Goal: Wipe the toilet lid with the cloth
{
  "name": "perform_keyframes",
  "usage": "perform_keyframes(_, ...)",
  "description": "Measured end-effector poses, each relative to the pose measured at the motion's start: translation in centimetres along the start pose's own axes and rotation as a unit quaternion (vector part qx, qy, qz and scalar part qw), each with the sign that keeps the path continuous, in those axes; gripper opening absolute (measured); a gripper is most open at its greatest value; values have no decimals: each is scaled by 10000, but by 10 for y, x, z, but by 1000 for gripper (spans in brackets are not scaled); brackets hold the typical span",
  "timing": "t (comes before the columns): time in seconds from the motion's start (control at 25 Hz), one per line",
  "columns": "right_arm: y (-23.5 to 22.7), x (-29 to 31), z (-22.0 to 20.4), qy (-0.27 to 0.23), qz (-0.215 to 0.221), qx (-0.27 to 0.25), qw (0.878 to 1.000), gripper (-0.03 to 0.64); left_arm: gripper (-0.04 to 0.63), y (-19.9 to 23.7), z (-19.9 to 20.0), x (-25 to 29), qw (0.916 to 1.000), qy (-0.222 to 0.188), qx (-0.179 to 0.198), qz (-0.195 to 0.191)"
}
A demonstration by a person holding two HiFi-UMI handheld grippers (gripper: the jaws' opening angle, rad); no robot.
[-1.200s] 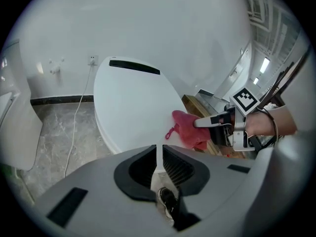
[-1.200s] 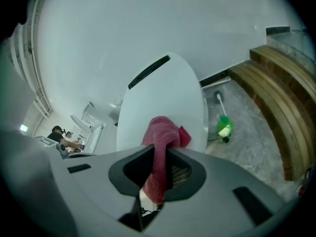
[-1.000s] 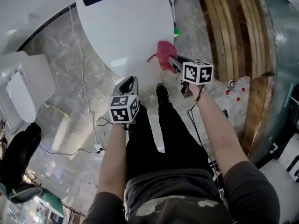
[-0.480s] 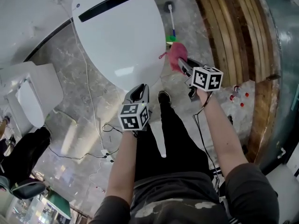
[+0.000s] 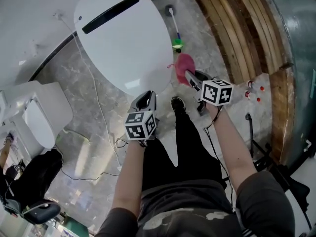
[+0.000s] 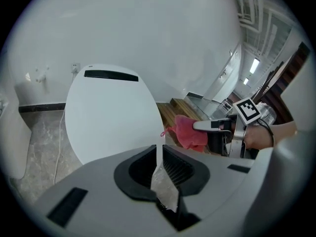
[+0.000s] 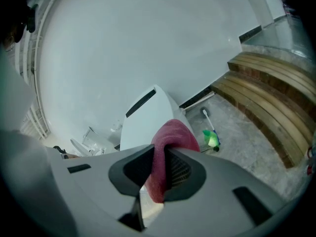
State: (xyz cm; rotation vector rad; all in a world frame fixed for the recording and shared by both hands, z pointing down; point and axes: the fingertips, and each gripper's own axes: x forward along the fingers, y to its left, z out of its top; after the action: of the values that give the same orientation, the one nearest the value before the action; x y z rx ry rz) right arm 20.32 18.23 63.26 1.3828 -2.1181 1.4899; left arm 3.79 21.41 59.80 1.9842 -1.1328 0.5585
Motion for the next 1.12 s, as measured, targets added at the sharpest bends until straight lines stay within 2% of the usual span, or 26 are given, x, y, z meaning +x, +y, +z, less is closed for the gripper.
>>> perform_keyframes(0.2, 59, -14, -10, -370, 75, 248, 9990, 49, 46, 18, 12, -52, 9997, -151, 141, -104)
perform_keyframes(0.32, 107, -29, -13, -622, 189, 162, 9978, 49, 46, 23, 19, -91, 9987, -246, 363, -240)
perform_keyframes(0.48, 166, -56, -2, -1134, 231, -36, 9933, 49, 46, 29, 46, -133, 9958, -620, 502, -450)
perform_keyframes(0.72, 233, -101, -28, -1509, 232, -194, 9881, 49, 46, 15, 65, -195, 9870, -1012, 849, -918)
perform_keyframes(0.88, 261, -137, -49, -1691, 248, -187, 9851, 49, 46, -2, 69, -225, 9821, -1108, 1022, -1129)
perform_keyframes(1.0, 269, -166, -61, -1763, 262, -176, 9838, 49, 46, -20, 71, -244, 9798, -1208, 1021, -1227)
perform_keyframes(1.12, 270, -191, -63, -1903, 250, -166, 9813, 49, 46, -45, 77, -259, 9735, -1347, 1219, -1389)
